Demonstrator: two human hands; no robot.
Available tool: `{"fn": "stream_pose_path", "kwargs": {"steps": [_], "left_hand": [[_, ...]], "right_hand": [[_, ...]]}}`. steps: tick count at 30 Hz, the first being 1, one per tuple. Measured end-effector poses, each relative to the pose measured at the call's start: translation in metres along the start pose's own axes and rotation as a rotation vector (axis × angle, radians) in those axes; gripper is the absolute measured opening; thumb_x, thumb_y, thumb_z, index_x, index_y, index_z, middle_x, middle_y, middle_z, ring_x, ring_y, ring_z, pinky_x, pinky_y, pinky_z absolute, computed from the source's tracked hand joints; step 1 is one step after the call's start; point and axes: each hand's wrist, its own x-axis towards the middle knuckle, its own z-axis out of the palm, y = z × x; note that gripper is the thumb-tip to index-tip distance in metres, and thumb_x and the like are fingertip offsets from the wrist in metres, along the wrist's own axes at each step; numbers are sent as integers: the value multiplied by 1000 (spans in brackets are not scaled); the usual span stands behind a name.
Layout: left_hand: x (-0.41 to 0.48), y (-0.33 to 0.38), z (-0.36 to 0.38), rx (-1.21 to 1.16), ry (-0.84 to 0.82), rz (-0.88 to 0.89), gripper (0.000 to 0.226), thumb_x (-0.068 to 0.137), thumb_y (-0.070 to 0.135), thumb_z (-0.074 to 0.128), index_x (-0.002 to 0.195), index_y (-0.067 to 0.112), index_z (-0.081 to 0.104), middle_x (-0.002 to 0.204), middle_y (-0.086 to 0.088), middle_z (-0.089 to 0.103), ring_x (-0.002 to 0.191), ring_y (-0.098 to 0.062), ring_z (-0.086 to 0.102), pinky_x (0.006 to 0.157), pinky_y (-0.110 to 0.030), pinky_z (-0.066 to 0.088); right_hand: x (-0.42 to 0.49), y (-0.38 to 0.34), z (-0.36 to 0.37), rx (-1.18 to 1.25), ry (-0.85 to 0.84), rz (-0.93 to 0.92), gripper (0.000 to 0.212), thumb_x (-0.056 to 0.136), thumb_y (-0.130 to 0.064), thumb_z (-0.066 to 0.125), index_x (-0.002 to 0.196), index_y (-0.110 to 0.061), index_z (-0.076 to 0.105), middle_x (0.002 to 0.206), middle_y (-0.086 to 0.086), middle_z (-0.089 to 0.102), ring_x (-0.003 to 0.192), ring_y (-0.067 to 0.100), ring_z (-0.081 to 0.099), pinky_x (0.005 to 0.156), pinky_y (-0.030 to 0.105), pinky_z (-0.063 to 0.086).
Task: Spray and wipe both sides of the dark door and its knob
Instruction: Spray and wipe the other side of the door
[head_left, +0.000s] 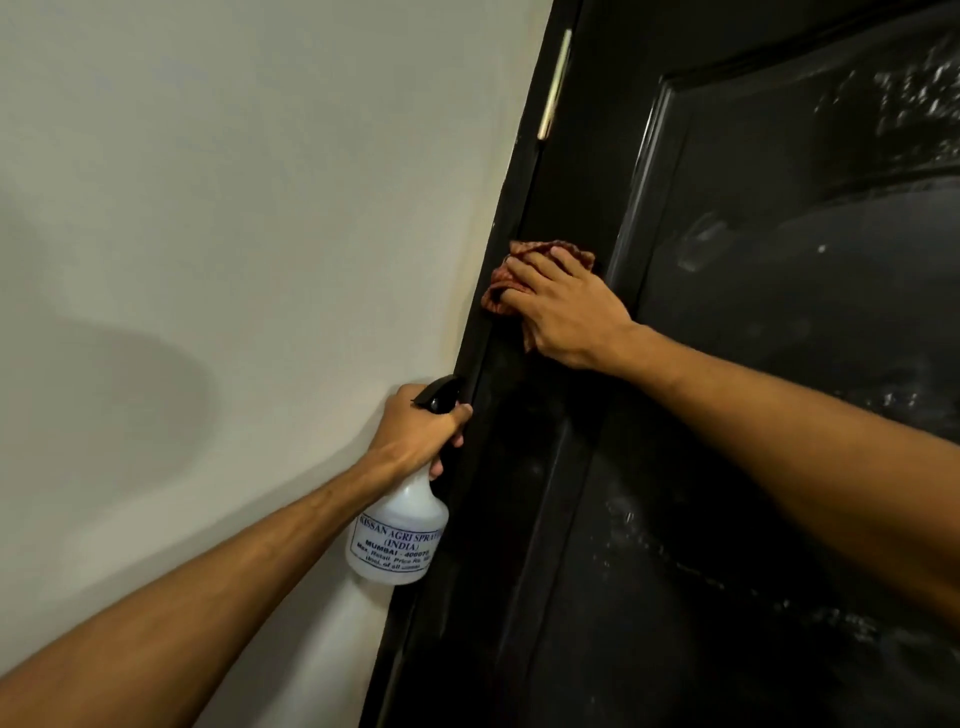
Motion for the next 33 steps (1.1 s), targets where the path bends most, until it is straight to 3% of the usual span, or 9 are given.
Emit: {"fn": "stream_pose_path", "kwargs": {"steps": [6, 11, 16, 23, 29, 33], "left_hand": [[-28, -31, 5, 44, -36, -69, 17, 101, 20, 69, 97, 4, 70, 68, -13, 71, 39, -24, 53, 41, -29, 46], [-44, -61, 4, 50, -57, -104, 19, 98, 25, 74, 98, 6, 70, 80, -16, 76, 41, -22, 55, 41, -28, 47], [-75, -94, 10, 50, -41, -180, 17, 100, 23, 71, 99, 6, 71, 69, -9, 73, 40, -25, 54, 39, -28, 45], [-118, -138, 12, 52, -73, -240, 14, 101, 17, 69, 102, 4, 70, 71, -13, 68, 42, -10, 60, 42, -24, 47], [-150, -167, 14, 87, -48, -183, 15, 98, 15, 72, 95, 0, 70, 77, -12, 72, 47, -2, 63, 46, -13, 47], [-164, -181, 13, 90, -34, -175, 17, 99, 13, 71, 94, -4, 71, 75, -19, 72, 42, -5, 62, 43, -15, 46]], "right_hand": [[-36, -70, 26, 54, -88, -190, 55, 97, -42, 51, 150, -27, 48, 166, 11, 31, 154, 31, 24, 127, 50, 9], [-22, -58, 23, 26, -25, -28, 59, 97, -42, 53, 153, -22, 44, 166, 14, 29, 154, 35, 22, 128, 53, 9], [-76, -138, 57, 47, -133, -225, 55, 92, -39, 52, 146, -26, 52, 165, 14, 31, 154, 36, 23, 126, 54, 14], [-82, -145, 65, 52, -72, -87, 59, 92, -38, 58, 149, -22, 50, 165, 17, 29, 154, 37, 23, 127, 54, 11], [-138, -221, 93, 130, -218, -269, 63, 95, -37, 51, 156, -26, 37, 169, 15, 17, 157, 36, 11, 128, 54, 5], [-129, -209, 96, 99, -169, -238, 60, 91, -38, 57, 149, -22, 50, 166, 17, 26, 155, 36, 19, 128, 52, 9]]}}
